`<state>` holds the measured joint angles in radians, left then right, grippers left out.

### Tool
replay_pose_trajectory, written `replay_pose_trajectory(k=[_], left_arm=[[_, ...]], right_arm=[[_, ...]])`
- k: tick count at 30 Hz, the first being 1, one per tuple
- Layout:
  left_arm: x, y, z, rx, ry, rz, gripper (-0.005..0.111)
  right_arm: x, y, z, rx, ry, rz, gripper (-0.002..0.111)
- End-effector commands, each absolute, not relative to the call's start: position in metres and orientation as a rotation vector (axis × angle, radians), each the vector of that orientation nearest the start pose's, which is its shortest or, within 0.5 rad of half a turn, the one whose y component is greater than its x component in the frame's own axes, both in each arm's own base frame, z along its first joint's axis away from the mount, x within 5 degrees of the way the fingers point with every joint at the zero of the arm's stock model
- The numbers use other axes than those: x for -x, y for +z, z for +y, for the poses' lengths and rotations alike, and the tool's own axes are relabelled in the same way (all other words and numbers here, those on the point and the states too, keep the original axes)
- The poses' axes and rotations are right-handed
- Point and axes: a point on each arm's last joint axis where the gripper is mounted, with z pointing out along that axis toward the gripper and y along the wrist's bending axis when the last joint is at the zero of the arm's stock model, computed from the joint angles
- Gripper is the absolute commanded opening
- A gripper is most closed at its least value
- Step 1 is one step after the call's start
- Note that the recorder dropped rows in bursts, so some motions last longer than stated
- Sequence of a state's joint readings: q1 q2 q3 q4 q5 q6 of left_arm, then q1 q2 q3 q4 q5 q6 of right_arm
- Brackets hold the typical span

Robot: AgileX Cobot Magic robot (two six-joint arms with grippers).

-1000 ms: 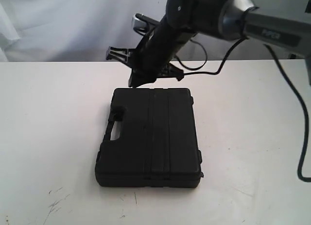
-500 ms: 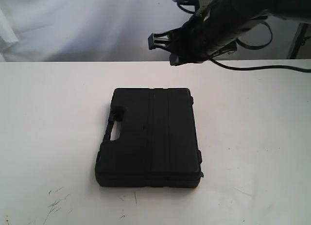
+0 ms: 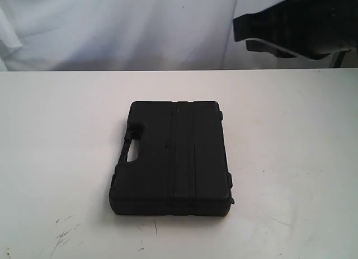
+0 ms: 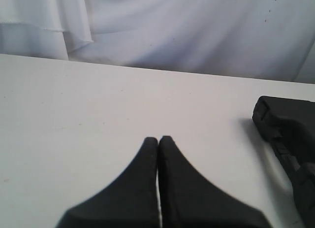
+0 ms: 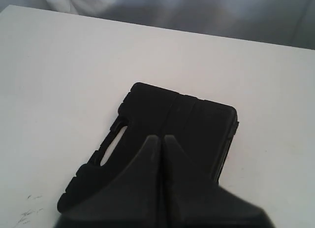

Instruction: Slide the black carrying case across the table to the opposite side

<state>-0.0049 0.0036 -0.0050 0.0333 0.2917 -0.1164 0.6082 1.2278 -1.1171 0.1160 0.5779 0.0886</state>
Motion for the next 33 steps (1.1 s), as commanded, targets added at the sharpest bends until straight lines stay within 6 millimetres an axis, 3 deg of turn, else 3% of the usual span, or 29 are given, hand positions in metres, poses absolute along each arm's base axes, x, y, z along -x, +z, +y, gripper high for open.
replay_pose_trajectory(k=[1,11,20,26,33], left_arm=[[-0.055,0.187,0.0,0.076,-0.063,1.767,0.0],[-0.055,0.187,0.0,0.076,-0.063,1.767,0.0],[-0.055,0.187,0.0,0.074,-0.061,1.767,0.0],[-0.055,0.187,0.0,0.078,-0.064,1.767,0.0],[-0.055,0.187,0.0,0.078,-0.064,1.767,0.0]], right_arm=[[-0.195,0.38,0.142,0.537,0.486,2.141,0.0],[-0.173,0.403,0.126,0.535,0.49,2.036,0.0],[-0.16,0.403,0.112,0.557,0.422,2.039,0.0],[-0.147,0.384,0.087,0.43,0.417,2.005,0.0],[-0.126,0.343,0.046,0.147,0.393,1.897,0.0]])
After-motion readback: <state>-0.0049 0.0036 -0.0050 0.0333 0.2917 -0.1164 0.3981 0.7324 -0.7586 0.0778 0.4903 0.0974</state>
